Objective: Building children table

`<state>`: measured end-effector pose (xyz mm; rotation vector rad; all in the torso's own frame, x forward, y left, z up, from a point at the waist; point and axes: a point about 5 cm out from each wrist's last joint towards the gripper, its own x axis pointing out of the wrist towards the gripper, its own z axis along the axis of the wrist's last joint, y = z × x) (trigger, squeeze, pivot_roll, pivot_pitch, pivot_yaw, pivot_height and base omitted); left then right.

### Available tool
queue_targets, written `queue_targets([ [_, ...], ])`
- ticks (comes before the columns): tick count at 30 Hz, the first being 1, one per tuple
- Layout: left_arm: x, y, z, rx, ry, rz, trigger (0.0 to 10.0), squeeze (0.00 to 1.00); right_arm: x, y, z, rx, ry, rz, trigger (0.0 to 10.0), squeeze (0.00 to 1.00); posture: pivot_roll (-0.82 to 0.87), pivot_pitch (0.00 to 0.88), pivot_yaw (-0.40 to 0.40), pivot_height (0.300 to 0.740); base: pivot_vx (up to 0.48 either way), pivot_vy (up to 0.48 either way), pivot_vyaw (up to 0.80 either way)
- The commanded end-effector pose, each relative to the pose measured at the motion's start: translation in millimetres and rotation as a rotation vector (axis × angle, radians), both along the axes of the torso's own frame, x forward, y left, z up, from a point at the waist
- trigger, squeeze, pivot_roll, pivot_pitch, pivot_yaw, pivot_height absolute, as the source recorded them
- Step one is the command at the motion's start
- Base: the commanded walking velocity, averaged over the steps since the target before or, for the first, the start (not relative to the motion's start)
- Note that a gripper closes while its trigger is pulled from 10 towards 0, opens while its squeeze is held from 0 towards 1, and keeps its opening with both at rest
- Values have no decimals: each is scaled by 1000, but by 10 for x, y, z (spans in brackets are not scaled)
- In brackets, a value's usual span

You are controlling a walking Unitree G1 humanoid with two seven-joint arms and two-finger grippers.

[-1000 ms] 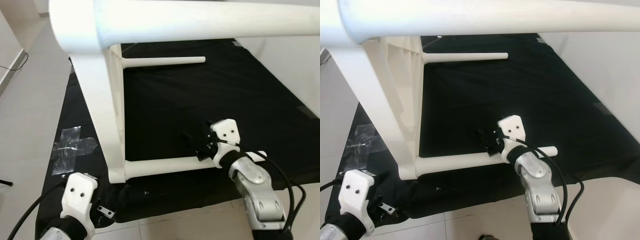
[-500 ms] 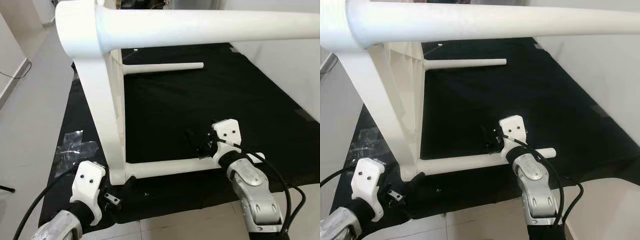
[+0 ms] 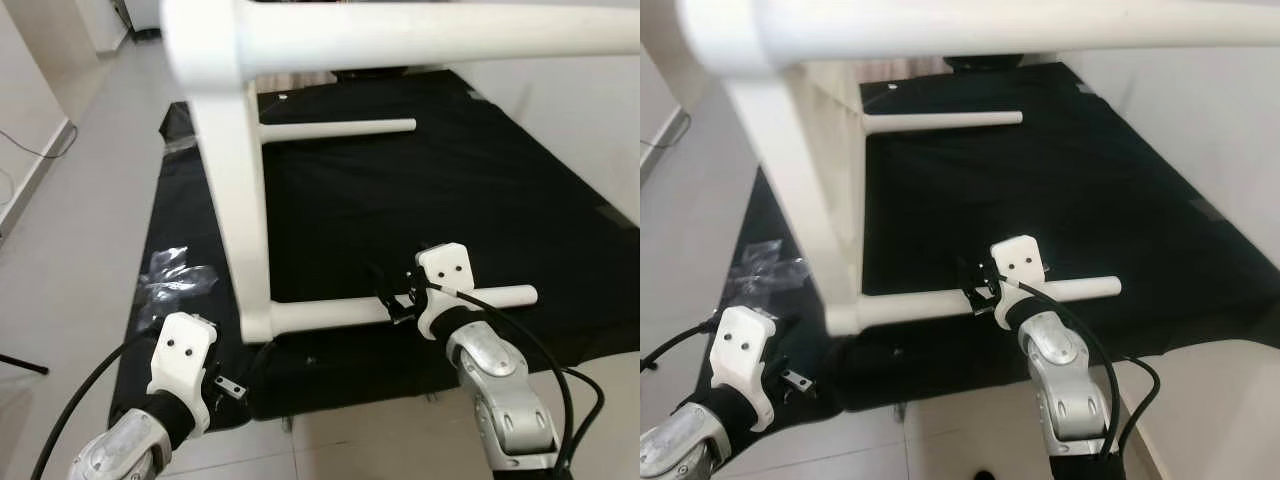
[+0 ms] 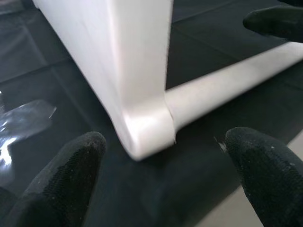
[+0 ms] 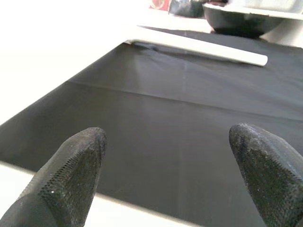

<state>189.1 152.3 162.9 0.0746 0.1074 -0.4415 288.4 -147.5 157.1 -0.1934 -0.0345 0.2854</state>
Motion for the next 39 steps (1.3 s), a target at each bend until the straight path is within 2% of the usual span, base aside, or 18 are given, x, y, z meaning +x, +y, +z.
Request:
queue_targets([
  [1, -8, -2, -67, 3, 38, 3, 10000, 0, -15, 15, -8, -8, -7, 5, 10000, 0, 13, 93, 9, 740, -251, 0, 0],
  [9, 73, -8, -26, -6, -6, 29, 10000, 0, -14, 47, -41, -49, -4, 5, 10000, 0, 11, 91, 10, 740, 0, 0, 0],
  [15, 227, -25, -14, 23, -65, 62, 10000, 0, -63, 28, -164, -60, 51, -26, 10000, 0, 7, 91, 9, 740, 0, 0, 0],
  [27, 386, -170, -82, 8, -67, 18, 10000, 0, -97, 17, -191, -54, 61, -49, 10000, 0, -13, 86, 5, 740, 0, 0, 0],
  [30, 568, -220, -128, -36, -61, 21, 10000, 0, -110, 37, -170, -71, 42, -53, 10000, 0, -25, 82, 1, 740, 0, -466, 0],
  [39, 645, -212, -169, -80, -58, 43, 10000, 0, -92, 55, -159, -114, 23, -34, 10000, 0, -29, 76, -2, 740, 0, -469, 0],
])
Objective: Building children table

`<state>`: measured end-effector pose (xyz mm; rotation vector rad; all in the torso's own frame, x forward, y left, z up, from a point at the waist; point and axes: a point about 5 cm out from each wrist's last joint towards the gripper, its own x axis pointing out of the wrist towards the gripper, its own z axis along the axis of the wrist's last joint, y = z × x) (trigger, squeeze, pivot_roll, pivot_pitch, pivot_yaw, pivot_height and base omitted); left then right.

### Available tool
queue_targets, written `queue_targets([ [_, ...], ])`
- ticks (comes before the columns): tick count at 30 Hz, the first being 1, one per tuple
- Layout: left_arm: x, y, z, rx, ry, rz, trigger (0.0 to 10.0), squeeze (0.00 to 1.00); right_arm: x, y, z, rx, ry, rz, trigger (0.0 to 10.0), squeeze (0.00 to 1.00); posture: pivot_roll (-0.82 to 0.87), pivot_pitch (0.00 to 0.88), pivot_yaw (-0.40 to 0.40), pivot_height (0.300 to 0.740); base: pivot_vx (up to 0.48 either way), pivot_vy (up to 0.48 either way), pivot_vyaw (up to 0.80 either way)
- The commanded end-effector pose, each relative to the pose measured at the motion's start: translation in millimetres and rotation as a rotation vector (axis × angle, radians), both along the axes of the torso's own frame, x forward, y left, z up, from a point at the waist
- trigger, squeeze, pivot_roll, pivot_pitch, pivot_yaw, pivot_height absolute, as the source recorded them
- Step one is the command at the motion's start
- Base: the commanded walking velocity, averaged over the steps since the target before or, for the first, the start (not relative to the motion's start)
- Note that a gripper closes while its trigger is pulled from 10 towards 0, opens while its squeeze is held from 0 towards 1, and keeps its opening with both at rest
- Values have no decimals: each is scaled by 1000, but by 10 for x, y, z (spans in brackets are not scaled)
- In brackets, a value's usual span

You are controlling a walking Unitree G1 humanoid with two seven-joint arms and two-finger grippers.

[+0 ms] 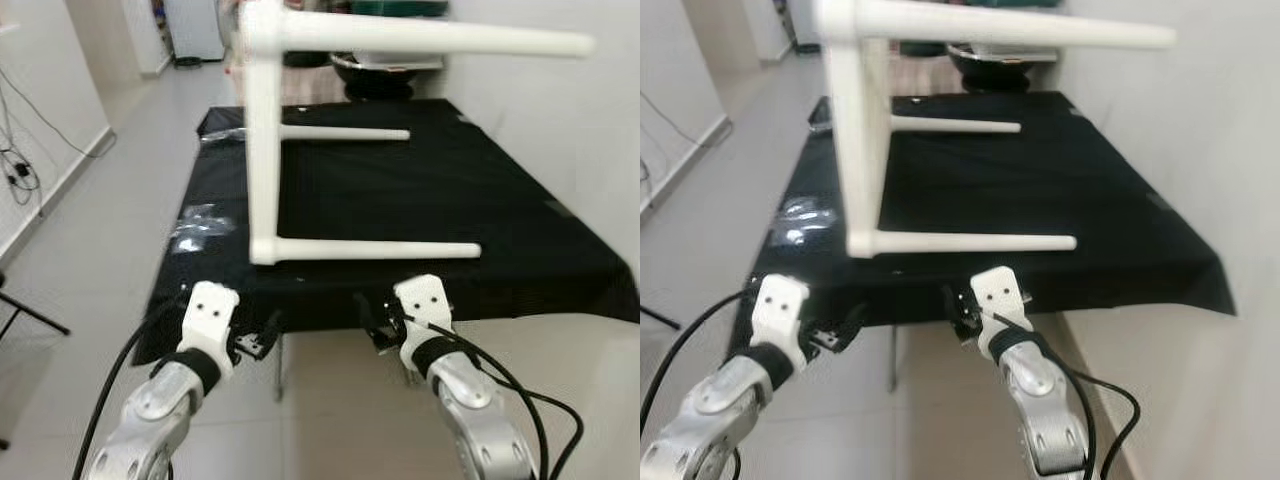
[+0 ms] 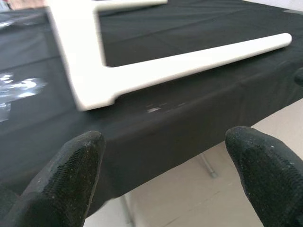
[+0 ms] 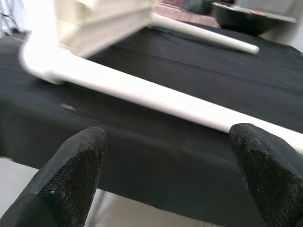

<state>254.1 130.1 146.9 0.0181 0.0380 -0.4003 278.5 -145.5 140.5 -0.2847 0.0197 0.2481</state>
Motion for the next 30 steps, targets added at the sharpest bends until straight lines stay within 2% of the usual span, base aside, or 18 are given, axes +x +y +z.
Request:
queue_targets([
  [1, 0, 14, -11, -14, -2, 3, 10000, 0, 14, 40, 9, -25, -16, 12, 10000, 0, -31, 70, 1, 740, 0, -469, 0],
  [11, 89, 31, -8, -28, -17, 10, 10000, 0, 57, 61, 43, -38, -45, 12, 10000, 0, -36, 64, 12, 740, 0, -469, 0],
  [14, 137, 28, 11, -52, -15, 21, 10000, 0, 69, 62, 72, -51, -65, 15, 10000, 0, -38, 63, 13, 740, 0, 0, 0],
  [17, 224, 43, 66, -123, -12, 57, 10000, 0, 93, 63, 135, -87, -99, 24, 10000, 0, -41, 62, 14, 740, 0, 0, 0],
  [18, 224, 43, 66, -123, -12, 57, 10000, 0, 93, 63, 135, -87, -99, 24, 10000, 0, -41, 62, 14, 740, 0, 0, 0],
  [20, 290, 40, 100, -184, -6, 82, 10000, 0, 114, 71, 228, -141, -150, 37, 10000, 0, -50, 59, 16, 740, 0, 0, 0],
  [21, 290, 40, 100, -184, -6, 82, 10000, 0, 114, 71, 228, -141, -150, 37, 10000, 0, -50, 59, 16, 740, 0, 0, 0],
  [24, 389, 8, 133, -263, 19, 121, 10000, 0, 153, 85, 504, -231, -279, 57, 10000, 0, -57, 57, 20, 740, 0, 0, 0],
  [27, 445, 13, 165, -273, 10, 146, 10000, 0, 177, 90, 621, -263, -327, 66, 10000, 0, -60, 56, 21, 740, 0, 0, 0],
  [30, 476, 31, 188, -265, -5, 165, 10000, 0, 189, 90, 630, -263, -323, 73, 10000, 0, -58, 56, 20, 740, 0, 0, 0],
])
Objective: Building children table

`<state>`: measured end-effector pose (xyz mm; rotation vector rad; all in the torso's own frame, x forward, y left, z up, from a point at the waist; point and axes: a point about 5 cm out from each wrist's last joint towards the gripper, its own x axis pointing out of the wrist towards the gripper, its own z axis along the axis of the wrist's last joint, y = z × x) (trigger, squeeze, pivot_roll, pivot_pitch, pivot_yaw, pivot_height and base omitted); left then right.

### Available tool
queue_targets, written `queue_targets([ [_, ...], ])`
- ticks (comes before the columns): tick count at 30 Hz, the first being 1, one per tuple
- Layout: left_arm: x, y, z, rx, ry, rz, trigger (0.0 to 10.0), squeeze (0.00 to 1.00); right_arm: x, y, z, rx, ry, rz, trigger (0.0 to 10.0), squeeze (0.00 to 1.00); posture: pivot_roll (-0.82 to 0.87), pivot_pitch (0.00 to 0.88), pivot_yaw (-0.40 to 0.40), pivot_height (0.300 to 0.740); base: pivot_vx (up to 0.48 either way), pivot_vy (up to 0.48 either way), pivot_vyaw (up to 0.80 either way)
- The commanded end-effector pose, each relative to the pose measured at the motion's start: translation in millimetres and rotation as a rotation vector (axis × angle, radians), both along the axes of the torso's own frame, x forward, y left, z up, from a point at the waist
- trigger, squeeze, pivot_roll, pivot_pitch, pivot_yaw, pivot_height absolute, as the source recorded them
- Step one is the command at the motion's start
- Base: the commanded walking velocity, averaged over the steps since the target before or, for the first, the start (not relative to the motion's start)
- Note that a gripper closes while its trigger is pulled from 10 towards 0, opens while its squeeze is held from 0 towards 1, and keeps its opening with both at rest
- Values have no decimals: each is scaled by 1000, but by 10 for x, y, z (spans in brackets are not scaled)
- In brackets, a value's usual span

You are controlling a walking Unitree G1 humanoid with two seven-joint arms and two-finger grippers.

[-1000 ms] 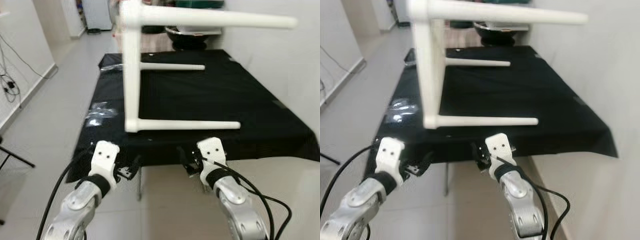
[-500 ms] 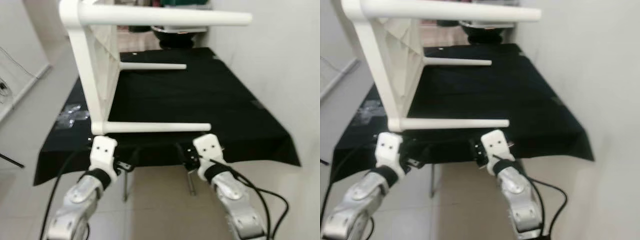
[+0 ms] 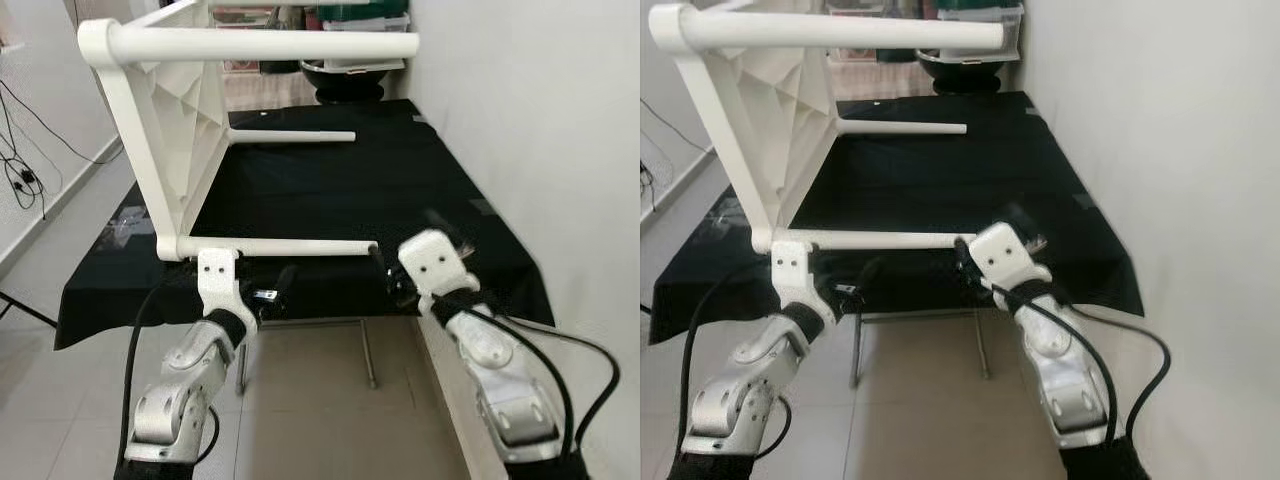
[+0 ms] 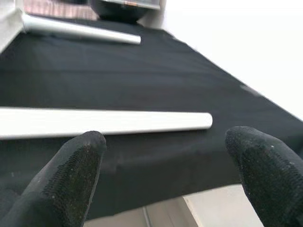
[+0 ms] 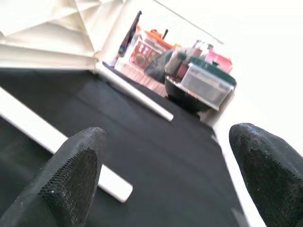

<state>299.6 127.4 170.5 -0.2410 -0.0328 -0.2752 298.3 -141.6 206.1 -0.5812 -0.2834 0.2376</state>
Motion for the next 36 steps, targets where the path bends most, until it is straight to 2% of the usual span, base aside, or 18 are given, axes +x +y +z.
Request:
queue_targets([
  [1, 24, 81, -35, 32, 8, 46, 10000, 0, -6, 40, -76, 19, 43, 21, 10000, 0, -56, 56, 19, 740, 0, 0, 0],
  [2, 13, 104, -22, 62, -7, 48, 10000, 0, -11, 31, -151, 60, 87, 16, 10000, 0, -54, 58, 19, 740, 0, 0, 0],
  [3, 13, 104, -22, 62, -7, 48, 10000, 0, -11, 31, -151, 60, 87, 16, 10000, 0, -54, 58, 19, 740, 0, 0, 0],
  [4, -37, 154, -9, 112, -33, 51, 10000, 0, -57, 16, -329, 146, 186, 12, 10000, 0, -46, 61, 17, 740, 0, 0, 794],
  [6, -98, 192, -17, 134, -41, 51, 10000, 0, -109, 17, -466, 186, 251, 11, 10000, 0, -46, 60, 17, 740, 174, 0, 797],
  [9, -123, 204, -23, 138, -42, 51, 10000, 0, -129, 24, -510, 196, 268, 13, 10000, 0, -44, 61, 17, 740, 349, 0, 800],
  [11, -206, 231, -71, 141, -22, 50, 10000, 0, -175, 27, -592, 239, 302, -4, 10000, 0, -40, 63, 18, 740, 379, 0, 0],
  [14, -285, 220, -130, 134, 2, 35, 10000, 0, -199, 39, -614, 214, 294, -14, 10000, 0, -37, 63, 17, 740, 386, 0, 533],
  [19, -297, 195, -144, 131, 5, 24, 10000, 0, -183, 37, -580, 189, 275, -7, 10000, 0, -36, 61, 16, 740, 389, 0, 480],
  [24, -234, 86, -77, 103, -23, -24, 10000, 0, -164, 23, -642, 194, 312, -39, 10000, 0, -39, 59, 16, 740, 379, 0, 0],
  [30, -193, -71, 2, 58, -44, -122, 10000, 0, -172, 10, -631, 208, 304, -51, 10000, 0, -47, 56, 17, 740, 313, 0, 0],
  [36, -166, -139, 59, 88, -74, -155, 10000, 0, -167, 3, -614, 206, 294, -50, 10000, 0, -52, 58, 21, 740, 0, 0, 0],
])
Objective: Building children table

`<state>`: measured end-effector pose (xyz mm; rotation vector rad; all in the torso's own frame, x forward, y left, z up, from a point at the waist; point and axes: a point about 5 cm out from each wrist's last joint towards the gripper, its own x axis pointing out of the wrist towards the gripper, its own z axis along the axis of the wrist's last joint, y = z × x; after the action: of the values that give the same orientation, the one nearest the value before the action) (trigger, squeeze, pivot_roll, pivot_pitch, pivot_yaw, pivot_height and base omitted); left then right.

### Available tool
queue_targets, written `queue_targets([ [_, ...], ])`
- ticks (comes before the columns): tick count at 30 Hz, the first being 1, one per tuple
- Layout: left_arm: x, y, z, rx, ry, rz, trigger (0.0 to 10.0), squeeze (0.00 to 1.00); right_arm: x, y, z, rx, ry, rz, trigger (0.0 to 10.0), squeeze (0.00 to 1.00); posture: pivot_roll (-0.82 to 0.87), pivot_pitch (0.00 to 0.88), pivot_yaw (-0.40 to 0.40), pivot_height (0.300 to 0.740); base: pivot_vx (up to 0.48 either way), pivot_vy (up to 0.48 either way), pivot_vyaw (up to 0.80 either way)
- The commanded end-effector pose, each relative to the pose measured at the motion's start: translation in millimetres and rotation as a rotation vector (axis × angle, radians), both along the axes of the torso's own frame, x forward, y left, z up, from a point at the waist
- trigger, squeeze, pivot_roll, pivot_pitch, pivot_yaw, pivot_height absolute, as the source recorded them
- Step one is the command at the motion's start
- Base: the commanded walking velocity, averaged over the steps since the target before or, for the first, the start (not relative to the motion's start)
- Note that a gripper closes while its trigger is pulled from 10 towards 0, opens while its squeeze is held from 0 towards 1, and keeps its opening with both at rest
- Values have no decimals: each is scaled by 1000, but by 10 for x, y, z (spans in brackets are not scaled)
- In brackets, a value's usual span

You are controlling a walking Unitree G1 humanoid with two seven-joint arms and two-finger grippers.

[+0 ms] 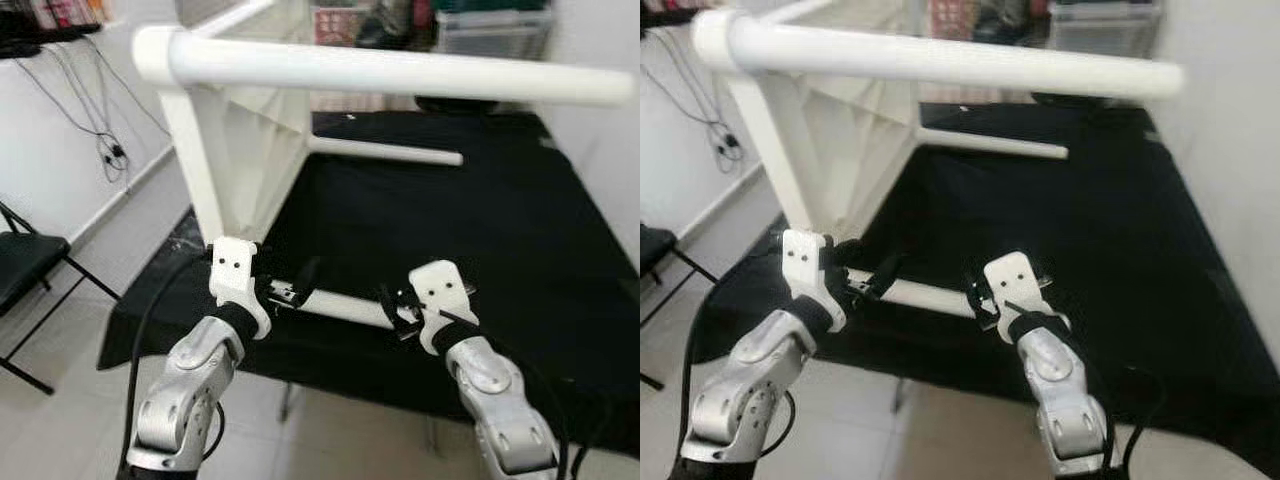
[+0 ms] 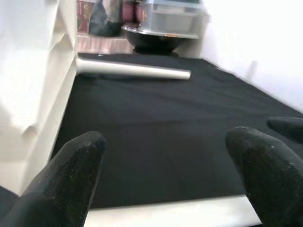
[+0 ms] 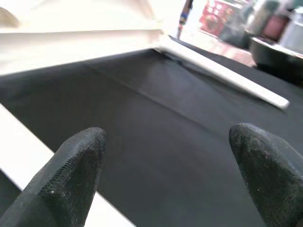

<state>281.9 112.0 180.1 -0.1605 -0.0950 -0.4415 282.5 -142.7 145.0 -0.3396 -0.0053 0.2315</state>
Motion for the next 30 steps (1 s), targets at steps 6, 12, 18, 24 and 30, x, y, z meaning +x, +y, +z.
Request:
queue_targets([
  [6, 114, 158, -86, 25, 57, 103, 10000, 0, 48, -111, 103, -30, -44, -25, 10000, 0, -52, 58, 23, 740, 0, 0, 0],
  [12, 237, 250, -200, 35, 144, 108, 10000, 0, 107, -214, 343, -86, -131, -40, 10000, 0, -56, 56, 21, 740, 0, 0, 0],
  [18, 321, 268, -263, 41, 185, 64, 0, 0, 100, -240, 636, -123, -218, -9, 10000, 0, -77, 56, 26, 740, 0, 0, 0],
  [24, 338, 388, -312, 14, 200, 95, 0, 0, -10, -179, 920, -195, -308, 67, 10000, 0, -93, 71, 30, 740, 0, 0, 0],
  [30, 350, 429, -299, -28, 191, 60, 0, 0, -78, -115, 986, -234, -316, 140, 10000, 0, -106, 82, 27, 740, 0, 0, 0],
])
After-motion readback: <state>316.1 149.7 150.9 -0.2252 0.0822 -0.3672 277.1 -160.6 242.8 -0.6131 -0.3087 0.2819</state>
